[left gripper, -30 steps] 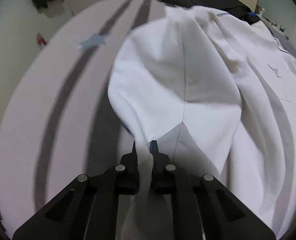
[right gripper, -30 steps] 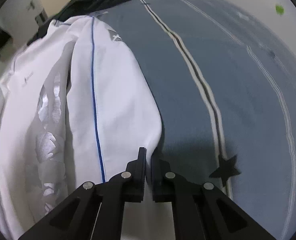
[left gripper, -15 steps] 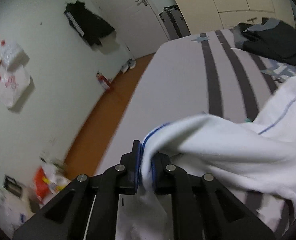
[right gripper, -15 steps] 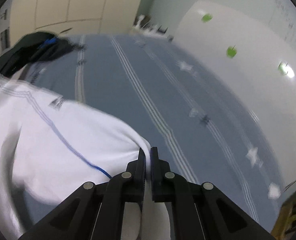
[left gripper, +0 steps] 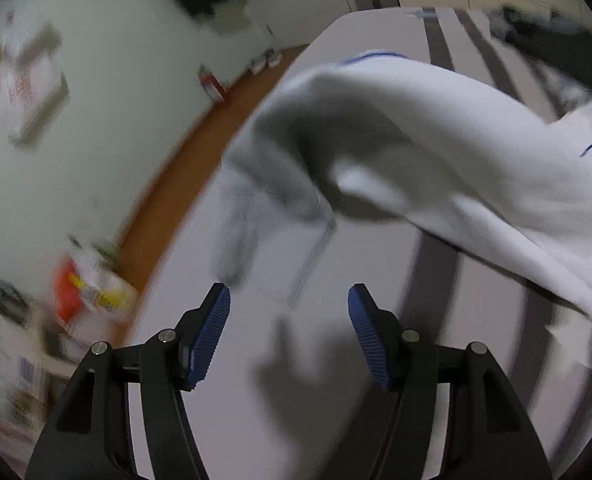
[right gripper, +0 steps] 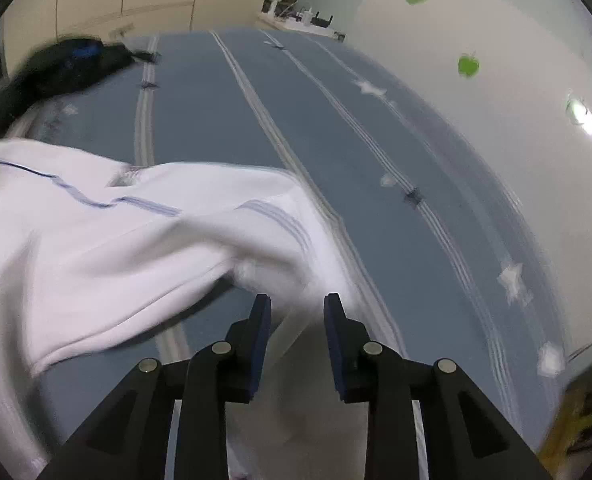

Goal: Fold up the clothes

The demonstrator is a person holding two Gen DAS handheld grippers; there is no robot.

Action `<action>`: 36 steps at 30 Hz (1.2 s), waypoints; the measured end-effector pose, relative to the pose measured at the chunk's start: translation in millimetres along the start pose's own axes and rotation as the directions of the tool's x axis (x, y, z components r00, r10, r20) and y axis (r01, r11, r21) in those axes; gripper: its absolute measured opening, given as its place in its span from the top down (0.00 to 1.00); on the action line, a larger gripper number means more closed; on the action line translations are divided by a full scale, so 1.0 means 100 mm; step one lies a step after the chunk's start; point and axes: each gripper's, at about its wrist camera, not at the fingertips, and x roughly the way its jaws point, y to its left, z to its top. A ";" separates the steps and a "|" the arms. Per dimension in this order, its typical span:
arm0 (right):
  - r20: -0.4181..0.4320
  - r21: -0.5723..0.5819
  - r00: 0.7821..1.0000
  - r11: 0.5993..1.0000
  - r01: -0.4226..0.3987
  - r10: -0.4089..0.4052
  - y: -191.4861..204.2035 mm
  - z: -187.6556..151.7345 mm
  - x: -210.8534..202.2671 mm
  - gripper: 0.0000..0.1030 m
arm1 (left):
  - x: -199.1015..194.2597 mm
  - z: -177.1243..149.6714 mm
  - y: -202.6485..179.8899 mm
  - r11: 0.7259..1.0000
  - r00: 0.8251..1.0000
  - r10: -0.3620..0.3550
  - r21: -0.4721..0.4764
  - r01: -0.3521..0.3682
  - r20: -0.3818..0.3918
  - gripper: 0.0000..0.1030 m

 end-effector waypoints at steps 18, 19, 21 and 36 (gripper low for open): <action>-0.057 -0.123 0.953 0.945 -0.302 0.297 1.24 -1.75 -0.80 0.64 | -1.46 -1.41 -1.51 0.849 0.850 -0.527 0.029 0.527 -0.024 0.43; -0.063 -0.119 0.953 0.946 -0.301 0.296 1.23 -1.76 -0.77 0.64 | -1.44 -1.40 -1.59 0.847 0.848 -0.528 0.039 0.529 -0.036 0.43; -0.064 -0.122 0.957 0.949 -0.291 0.285 1.21 -1.81 -0.77 0.64 | -1.44 -1.46 -1.70 0.846 0.847 -0.527 0.053 0.531 -0.066 0.43; -0.102 -0.035 0.966 0.969 -0.243 0.238 0.84 -1.93 -0.75 0.63 | -1.24 -1.36 -1.89 0.806 0.814 -0.566 0.123 0.580 -0.130 0.72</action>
